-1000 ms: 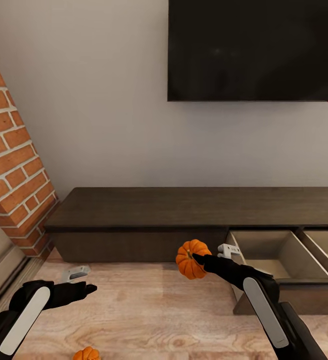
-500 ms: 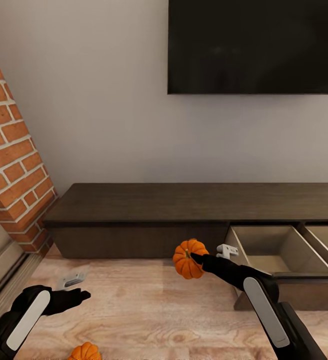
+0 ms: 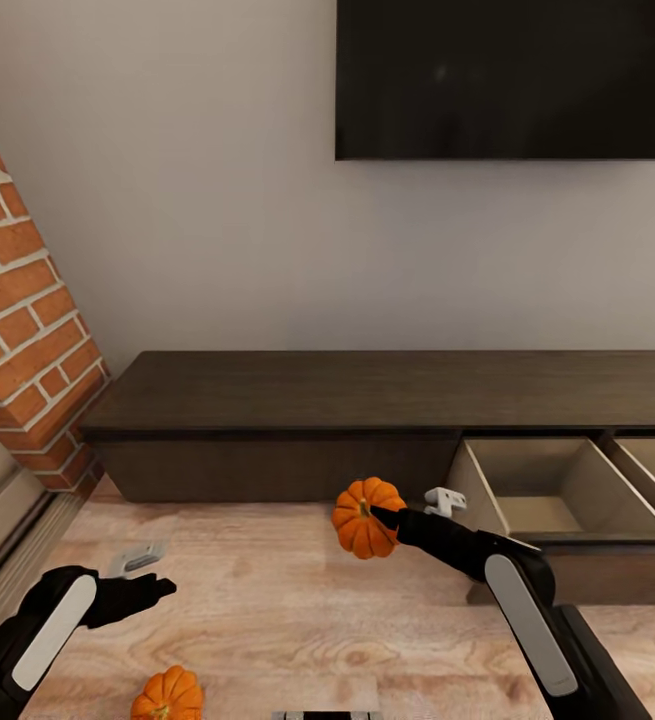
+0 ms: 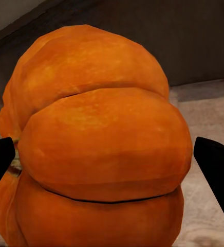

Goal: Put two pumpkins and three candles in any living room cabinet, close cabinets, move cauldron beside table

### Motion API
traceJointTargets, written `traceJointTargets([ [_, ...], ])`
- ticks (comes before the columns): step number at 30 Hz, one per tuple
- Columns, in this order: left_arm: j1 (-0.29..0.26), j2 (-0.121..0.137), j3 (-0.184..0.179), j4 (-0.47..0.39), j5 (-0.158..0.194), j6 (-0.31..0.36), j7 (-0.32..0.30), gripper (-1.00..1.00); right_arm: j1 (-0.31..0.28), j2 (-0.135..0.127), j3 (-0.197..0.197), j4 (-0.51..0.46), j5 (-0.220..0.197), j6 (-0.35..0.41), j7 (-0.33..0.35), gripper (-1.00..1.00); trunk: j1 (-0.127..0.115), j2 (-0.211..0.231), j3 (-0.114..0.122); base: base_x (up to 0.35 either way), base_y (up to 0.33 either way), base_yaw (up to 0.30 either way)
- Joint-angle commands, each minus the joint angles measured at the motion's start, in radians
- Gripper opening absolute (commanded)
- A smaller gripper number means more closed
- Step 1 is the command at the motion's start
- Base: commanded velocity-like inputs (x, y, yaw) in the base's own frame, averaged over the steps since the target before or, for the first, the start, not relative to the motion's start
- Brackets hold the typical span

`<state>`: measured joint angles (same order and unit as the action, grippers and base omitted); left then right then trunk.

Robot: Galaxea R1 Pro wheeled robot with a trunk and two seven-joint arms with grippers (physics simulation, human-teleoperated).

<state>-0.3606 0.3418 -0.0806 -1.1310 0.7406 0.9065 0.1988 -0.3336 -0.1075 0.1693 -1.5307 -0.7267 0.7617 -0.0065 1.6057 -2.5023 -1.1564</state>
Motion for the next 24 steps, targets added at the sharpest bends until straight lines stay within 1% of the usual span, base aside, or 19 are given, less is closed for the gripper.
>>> traceJointTargets([
  [1, -0.012, 0.001, -0.002, 0.017, 0.013, 0.002, 0.009, 1.00, -0.001, 0.001, 0.002, 0.002, -0.004, 0.006, -0.002, -1.00, 0.000, -0.001, -0.005, 0.000, 0.000, 0.000],
  [3, -0.039, 0.002, -0.002, 0.070, 0.018, 0.002, 0.002, 1.00, 0.000, 0.003, 0.018, 0.004, -0.004, 0.025, -0.006, -1.00, 0.001, -0.001, -0.013, 0.000, 0.000, 0.000],
  [4, -0.053, 0.004, -0.002, 0.098, 0.017, 0.002, -0.011, 1.00, -0.001, 0.006, 0.029, 0.006, -0.005, 0.039, -0.007, -1.00, 0.002, -0.001, -0.016, 0.000, 0.000, 0.000],
  [6, -0.075, 0.014, -0.002, 0.143, 0.013, 0.002, -0.059, 1.00, -0.004, 0.014, 0.041, 0.015, -0.006, 0.056, -0.011, -1.00, 0.002, -0.002, -0.024, 0.000, 0.000, 0.000],
  [9, -0.089, 0.052, -0.002, 0.173, 0.010, 0.002, -0.140, 1.00, -0.017, 0.024, 0.049, 0.059, 0.000, 0.065, -0.011, -1.00, 0.004, -0.003, -0.036, 0.000, 0.000, 0.000],
  [11, -0.092, 0.077, -0.001, 0.180, 0.010, 0.002, -0.176, 1.00, -0.045, 0.030, 0.052, 0.089, 0.002, 0.067, -0.011, -1.00, 0.005, -0.003, -0.043, 0.000, 0.000, 0.000],
  [12, -0.093, 0.091, -0.001, 0.182, 0.011, 0.002, -0.191, 1.00, -0.061, 0.039, 0.055, 0.112, 0.003, 0.068, -0.012, -1.00, 0.005, -0.003, -0.047, 0.000, 0.000, 0.000],
  [13, -0.093, 0.094, -0.001, 0.183, 0.012, 0.002, -0.195, 1.00, -0.065, 0.043, 0.055, 0.119, 0.003, 0.068, -0.012, -1.00, 0.006, -0.004, -0.051, 0.000, 0.000, 0.000],
  [15, -0.094, 0.107, -0.001, 0.184, 0.018, 0.004, -0.205, 1.00, -0.088, 0.081, 0.058, 0.146, 0.005, 0.070, -0.012, -1.00, 0.006, -0.004, -0.059, 0.000, 0.000, 0.000],
  [16, -0.094, 0.111, 0.000, 0.184, 0.020, 0.006, -0.206, 1.00, -0.096, 0.092, 0.059, 0.151, 0.005, 0.071, -0.013, -1.00, 0.007, -0.004, -0.063, 0.000, 0.000, 0.000],
  [18, -0.095, 0.115, 0.000, 0.184, 0.022, 0.010, -0.208, 1.00, -0.111, 0.108, 0.060, 0.147, 0.006, 0.088, -0.014, -1.00, 0.008, -0.005, -0.071, 0.000, 0.000, 0.000],
  [21, -0.095, 0.118, 0.001, 0.185, 0.025, 0.015, -0.209, 1.00, -0.119, 0.117, 0.062, 0.150, 0.009, 0.135, -0.015, -1.00, 0.009, -0.005, -0.082, 0.000, 0.000, 0.000],
  [24, -0.096, 0.120, 0.001, 0.186, 0.028, 0.018, -0.210, 1.00, -0.121, 0.118, 0.059, 0.159, 0.006, 0.149, -0.015, -1.00, 0.011, -0.006, -0.094, 0.000, 0.000, 0.000],
])
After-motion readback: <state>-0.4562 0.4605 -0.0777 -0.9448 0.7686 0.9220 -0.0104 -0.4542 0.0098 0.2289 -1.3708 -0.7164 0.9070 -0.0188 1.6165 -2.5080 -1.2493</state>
